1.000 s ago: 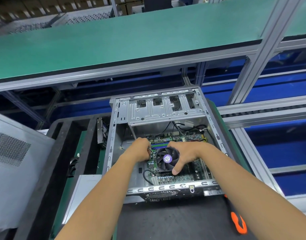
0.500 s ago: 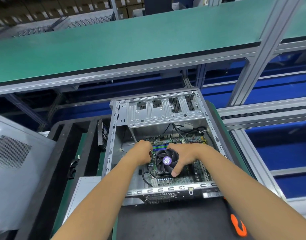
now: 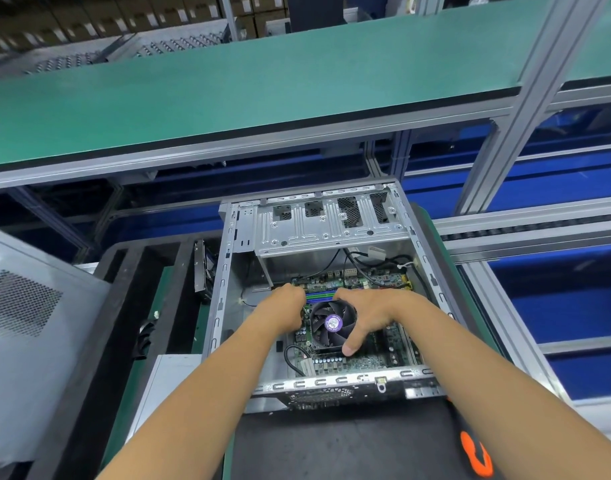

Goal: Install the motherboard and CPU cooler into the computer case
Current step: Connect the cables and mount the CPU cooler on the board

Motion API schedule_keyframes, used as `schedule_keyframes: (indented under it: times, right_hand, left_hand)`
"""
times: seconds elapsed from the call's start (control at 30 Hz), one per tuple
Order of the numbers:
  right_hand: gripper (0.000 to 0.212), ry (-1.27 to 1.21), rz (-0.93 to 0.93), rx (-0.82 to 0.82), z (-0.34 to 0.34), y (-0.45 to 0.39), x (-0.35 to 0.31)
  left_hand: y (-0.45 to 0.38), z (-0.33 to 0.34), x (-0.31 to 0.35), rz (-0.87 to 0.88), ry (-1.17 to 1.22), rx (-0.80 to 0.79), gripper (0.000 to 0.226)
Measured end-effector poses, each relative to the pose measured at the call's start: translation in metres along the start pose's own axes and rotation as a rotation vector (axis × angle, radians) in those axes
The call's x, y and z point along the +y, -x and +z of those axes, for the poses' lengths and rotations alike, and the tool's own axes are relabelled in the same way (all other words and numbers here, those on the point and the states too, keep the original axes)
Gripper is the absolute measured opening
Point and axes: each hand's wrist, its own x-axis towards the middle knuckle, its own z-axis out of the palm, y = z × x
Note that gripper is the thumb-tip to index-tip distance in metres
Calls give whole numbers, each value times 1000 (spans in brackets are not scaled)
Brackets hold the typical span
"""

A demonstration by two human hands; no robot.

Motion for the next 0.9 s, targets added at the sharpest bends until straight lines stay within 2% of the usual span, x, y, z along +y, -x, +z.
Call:
schedule_keyframes:
  times: [0.1, 0.23, 0.67, 0.9]
  right_hand:
    - [96, 6, 4, -1, -1, 0, -1]
    - [93, 8, 12, -1, 0, 1, -1]
    - [99, 5, 10, 16, 0, 1, 0]
    - [98, 3, 11, 18, 2, 2, -1]
  left_hand:
    - [1, 0, -1, 17, 2, -5, 32]
    - [1, -1, -3, 64, -2, 11, 18]
    - [3, -6, -2, 248, -138, 48, 25]
    - [5, -8, -2, 217, -121, 22, 22]
